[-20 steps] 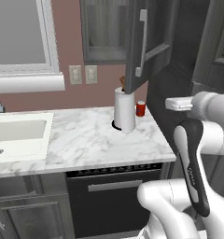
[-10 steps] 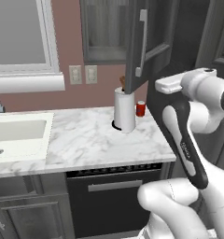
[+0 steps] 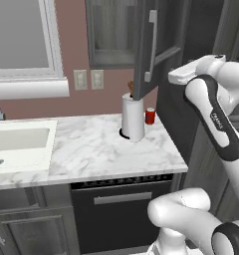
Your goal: Close all open cabinet doors.
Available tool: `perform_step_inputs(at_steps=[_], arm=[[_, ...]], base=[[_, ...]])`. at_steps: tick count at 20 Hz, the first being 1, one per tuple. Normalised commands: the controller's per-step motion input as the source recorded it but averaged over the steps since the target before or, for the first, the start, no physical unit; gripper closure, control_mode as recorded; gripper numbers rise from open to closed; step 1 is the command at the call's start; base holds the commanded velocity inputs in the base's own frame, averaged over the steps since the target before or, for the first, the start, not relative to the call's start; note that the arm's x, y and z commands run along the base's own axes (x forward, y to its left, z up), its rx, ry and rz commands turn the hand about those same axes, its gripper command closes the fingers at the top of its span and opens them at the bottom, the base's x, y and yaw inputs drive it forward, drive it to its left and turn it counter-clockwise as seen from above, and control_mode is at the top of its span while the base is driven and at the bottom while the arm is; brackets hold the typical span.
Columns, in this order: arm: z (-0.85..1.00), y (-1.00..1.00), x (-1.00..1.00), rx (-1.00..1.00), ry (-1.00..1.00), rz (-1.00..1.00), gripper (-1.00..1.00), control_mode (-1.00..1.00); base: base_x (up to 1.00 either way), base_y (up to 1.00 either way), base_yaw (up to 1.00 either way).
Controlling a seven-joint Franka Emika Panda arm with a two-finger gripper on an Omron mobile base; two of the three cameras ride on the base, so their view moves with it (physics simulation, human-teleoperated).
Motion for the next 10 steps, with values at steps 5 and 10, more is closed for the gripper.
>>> perform_step_inputs(at_steps=[5,10], arm=[[0.0,0.33,0.55,-0.03,0.0,0.03,-1.0,-1.0],[0.0,0.4,0.49,-0.05,0.0,0.0,-1.0,-1.0]], base=[[0.0,0.0,0.0],[0.0,0.0,0.0]])
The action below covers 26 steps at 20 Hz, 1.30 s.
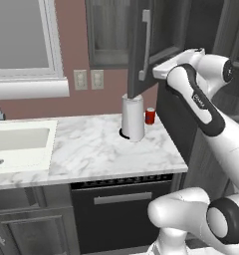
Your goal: Close all open cabinet doors.
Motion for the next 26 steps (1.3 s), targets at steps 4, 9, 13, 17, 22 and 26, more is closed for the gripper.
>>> perform_step_inputs(at_steps=[4,9,13,17,22,26], arm=[[0.0,0.23,0.57,-0.02,0.02,0.0,-1.0,-1.0],[0.0,0.08,0.62,0.0,0.03,0.0,-1.0,-1.0],[0.0,0.19,0.68,0.0,0.06,0.0,-1.0,-1.0],[-0.03,0.12,0.71,0.0,0.05,-0.01,-1.0,-1.0],[-0.11,0.04,0.66,-0.01,0.06,-0.06,-1.0,-1.0],[-0.14,0.01,0.6,-0.03,0.11,-0.1,-1.0,-1.0]], base=[[0.0,0.0,0.0],[0.0,0.0,0.0],[0.0,0.0,0.0],[0.0,0.0,0.0],[0.0,0.0,0.0],[0.0,0.0,0.0]])
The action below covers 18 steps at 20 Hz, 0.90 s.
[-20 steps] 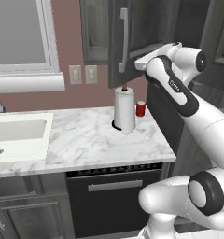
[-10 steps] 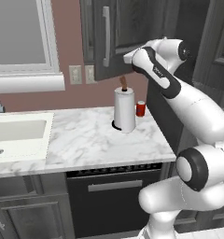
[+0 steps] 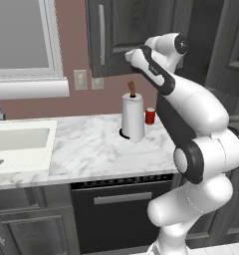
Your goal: Close all open cabinet doors.
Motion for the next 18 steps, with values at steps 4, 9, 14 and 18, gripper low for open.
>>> perform_step_inputs(at_steps=[4,9,14,18], arm=[[-0.24,0.0,0.6,-0.06,0.09,-0.1,-1.0,-1.0],[-0.33,0.01,0.57,-0.09,0.05,-0.1,-1.0,-1.0],[-0.28,0.0,0.58,-0.07,0.06,-0.08,-1.0,-1.0],[-0.1,0.0,0.47,-0.01,0.07,-0.08,-1.0,-1.0]], base=[[0.0,0.0,0.0],[0.0,0.0,0.0],[0.0,0.0,0.0],[0.0,0.0,0.0]])
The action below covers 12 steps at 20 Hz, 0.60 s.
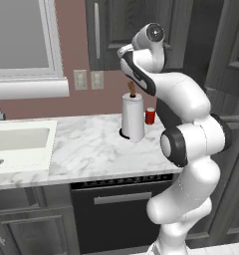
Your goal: Close all open cabinet doors.
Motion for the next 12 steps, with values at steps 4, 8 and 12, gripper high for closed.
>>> perform_step_inputs(at_steps=[4,8,12], arm=[[-0.03,0.01,0.03,-0.06,0.01,-0.07,-1.0,-1.0],[-0.29,0.16,-0.53,-0.09,0.0,-0.01,-1.0,-1.0],[-0.49,0.18,-0.82,-0.09,0.0,-0.03,-1.0,-1.0]], base=[[0.0,0.0,0.0],[0.0,0.0,0.0],[0.0,0.0,0.0]])
